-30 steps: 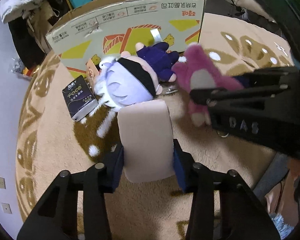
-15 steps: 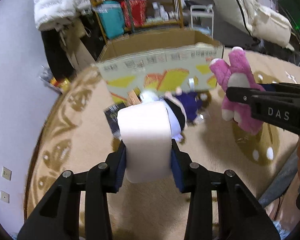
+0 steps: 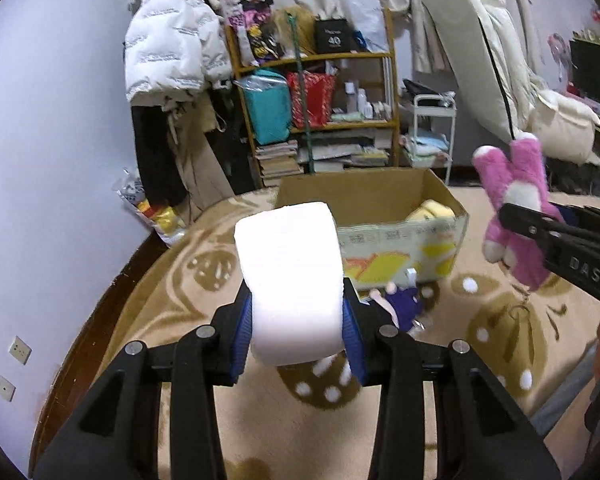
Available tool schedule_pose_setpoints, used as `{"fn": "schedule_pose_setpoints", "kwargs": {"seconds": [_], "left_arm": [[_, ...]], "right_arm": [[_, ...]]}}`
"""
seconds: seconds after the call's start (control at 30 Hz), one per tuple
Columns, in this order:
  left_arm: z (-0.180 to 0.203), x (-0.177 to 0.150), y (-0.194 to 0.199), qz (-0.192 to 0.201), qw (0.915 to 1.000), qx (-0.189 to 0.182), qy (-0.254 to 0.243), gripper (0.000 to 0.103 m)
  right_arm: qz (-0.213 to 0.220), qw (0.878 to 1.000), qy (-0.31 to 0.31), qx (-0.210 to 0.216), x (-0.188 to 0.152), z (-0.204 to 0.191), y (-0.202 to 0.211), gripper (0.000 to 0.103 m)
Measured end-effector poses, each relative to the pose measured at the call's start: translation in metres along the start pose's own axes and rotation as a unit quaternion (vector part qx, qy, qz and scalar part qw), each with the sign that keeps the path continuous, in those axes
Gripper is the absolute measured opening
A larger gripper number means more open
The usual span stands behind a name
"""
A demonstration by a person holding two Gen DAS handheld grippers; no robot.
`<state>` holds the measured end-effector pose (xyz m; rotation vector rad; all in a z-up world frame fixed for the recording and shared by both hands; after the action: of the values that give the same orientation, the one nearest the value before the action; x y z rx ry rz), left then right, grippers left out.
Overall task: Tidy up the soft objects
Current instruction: 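Lift the cushion with the left tool while the right tool carries the pink plush over the box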
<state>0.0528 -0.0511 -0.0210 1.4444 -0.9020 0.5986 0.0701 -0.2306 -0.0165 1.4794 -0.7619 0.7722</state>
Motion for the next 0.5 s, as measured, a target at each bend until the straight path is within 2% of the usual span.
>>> {"fn": "schedule_pose_setpoints", "kwargs": {"seconds": [0.23, 0.5], "left_arm": [[-0.013, 0.028, -0.002, 0.037, 0.9992, 0.017, 0.005, 0.038], [-0.014, 0.063, -0.022, 0.059, 0.9982, -0.001, 0.010, 0.038]], "right_arm": [[0.037, 0.999, 0.012, -0.003, 0.028, -0.005, 0.006, 0.039], [0.042, 0.999, 0.018, 0.005, 0.055, -0.006, -0.013, 0.039]]}}
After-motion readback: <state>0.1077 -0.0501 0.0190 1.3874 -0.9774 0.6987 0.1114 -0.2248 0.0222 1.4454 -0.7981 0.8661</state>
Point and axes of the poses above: each gripper's, at about its wrist camera, not at the fingertips, and y roughly against the way its jaws point, z to its right, x to its top, the point moved 3 cm from there along -y, roughly the way its jaws point, and after that the axes turned 3 degrees about y, right-handed, at the moved point
